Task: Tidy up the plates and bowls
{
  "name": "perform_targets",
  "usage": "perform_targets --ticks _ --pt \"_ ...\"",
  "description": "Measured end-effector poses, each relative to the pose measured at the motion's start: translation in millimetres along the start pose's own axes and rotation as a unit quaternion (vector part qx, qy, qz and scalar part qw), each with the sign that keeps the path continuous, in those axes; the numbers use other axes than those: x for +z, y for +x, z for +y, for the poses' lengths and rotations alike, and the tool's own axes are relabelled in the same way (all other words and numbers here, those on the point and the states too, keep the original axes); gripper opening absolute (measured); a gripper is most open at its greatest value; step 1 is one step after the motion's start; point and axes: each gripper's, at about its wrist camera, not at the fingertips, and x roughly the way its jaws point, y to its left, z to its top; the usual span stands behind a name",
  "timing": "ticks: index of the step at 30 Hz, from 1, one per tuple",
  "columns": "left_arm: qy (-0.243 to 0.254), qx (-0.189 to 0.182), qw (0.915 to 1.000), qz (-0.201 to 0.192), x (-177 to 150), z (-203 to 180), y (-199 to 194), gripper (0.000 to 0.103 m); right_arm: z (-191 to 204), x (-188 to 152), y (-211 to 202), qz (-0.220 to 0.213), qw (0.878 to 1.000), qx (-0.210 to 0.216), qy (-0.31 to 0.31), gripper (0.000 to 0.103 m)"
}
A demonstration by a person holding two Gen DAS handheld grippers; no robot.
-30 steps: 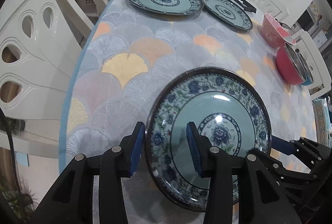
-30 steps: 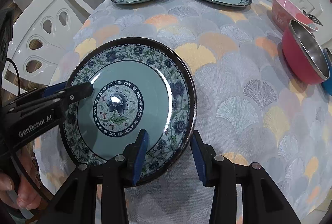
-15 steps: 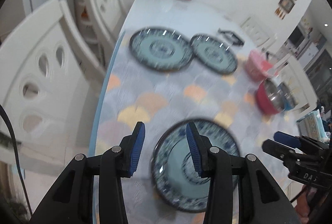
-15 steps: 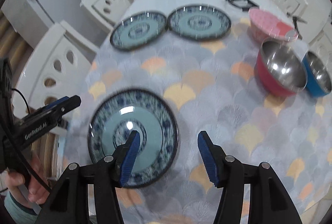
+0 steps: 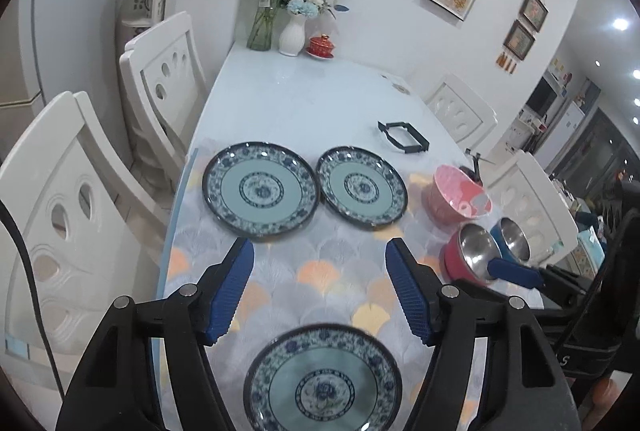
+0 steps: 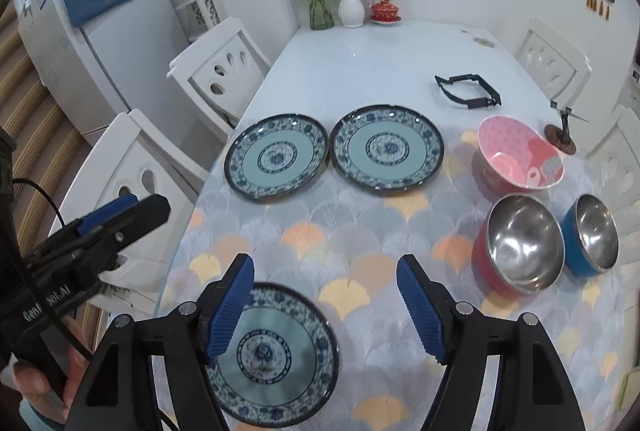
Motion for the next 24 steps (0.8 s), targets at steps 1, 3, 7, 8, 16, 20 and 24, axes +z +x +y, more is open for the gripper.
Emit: perform_targets --ticks 1,3,7,8,16,20,24 --pt "-0.005 0.001 1.0000 0.000 3 2 3 0.067 -1 1 2 0.001 1.000 0.000 -0.001 0.072" --pt "-0.013 0.008 0.9999 0.002 9 5 8 0.067 -5 5 5 0.004 1.000 0.000 -0.003 0.072" --pt "-0.027 0.025 0.9993 0.001 17 13 15 0.067 -11 13 20 0.016 1.000 0.005 -0.001 0.072" --pt "-0.029 0.029 0.9991 0.002 18 14 17 0.067 -12 15 23 0.019 1.000 0.008 0.000 0.072" --pt "-0.053 0.055 0.9968 0.024 25 47 43 0.067 -3 37 71 0.051 0.998 0.023 -0.016 0.072" --pt "-0.072 0.052 0.9953 0.038 35 68 69 0.065 3 52 104 0.068 0.997 0.028 -0.013 0.072" --pt "-0.076 0.056 0.9942 0.052 42 81 98 0.065 2 65 137 0.089 0.995 0.037 0.010 0.072"
